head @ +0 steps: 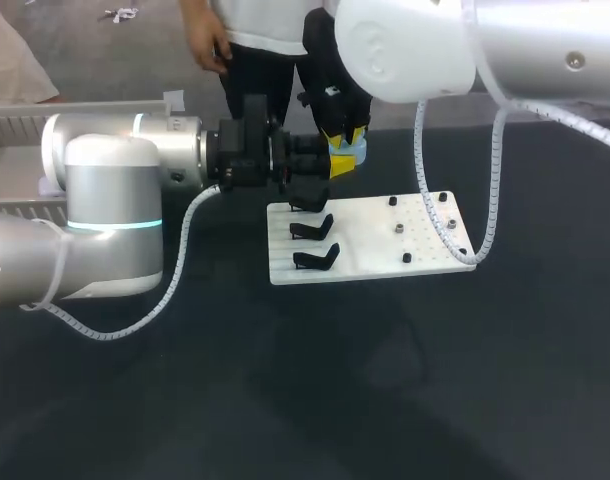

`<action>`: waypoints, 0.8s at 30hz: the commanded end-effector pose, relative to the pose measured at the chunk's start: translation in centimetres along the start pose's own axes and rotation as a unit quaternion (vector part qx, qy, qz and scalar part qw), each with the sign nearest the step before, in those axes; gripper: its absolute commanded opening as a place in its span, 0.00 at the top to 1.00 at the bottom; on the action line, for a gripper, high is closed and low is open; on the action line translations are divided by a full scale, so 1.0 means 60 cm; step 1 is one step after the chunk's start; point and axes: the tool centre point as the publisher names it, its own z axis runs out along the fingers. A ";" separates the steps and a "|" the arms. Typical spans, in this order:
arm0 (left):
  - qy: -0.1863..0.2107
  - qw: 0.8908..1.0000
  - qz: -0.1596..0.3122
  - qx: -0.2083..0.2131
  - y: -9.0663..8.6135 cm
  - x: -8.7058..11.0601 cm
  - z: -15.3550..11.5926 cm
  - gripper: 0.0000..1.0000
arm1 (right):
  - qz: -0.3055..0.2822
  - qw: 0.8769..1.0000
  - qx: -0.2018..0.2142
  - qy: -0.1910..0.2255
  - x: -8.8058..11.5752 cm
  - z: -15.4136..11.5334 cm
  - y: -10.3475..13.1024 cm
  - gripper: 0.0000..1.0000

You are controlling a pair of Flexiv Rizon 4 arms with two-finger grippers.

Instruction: Pick up each earbud case from the left stands, insert the matching earbuds, close the lid, and place the case in the box.

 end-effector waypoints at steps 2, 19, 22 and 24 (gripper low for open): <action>-0.002 1.000 0.002 -0.002 -0.001 0.000 0.001 1.00 | -0.003 1.000 0.004 0.007 -0.005 0.005 0.002 1.00; -0.002 1.000 0.002 -0.002 -0.001 0.000 0.001 1.00 | 0.000 1.000 0.004 0.003 -0.003 0.001 0.001 0.81; -0.002 1.000 0.002 -0.002 -0.001 0.000 0.001 1.00 | -0.001 1.000 0.003 0.003 -0.003 0.001 0.001 0.76; -0.002 1.000 0.002 -0.002 -0.001 0.000 0.001 1.00 | 0.000 1.000 0.004 0.002 -0.003 0.000 0.002 0.74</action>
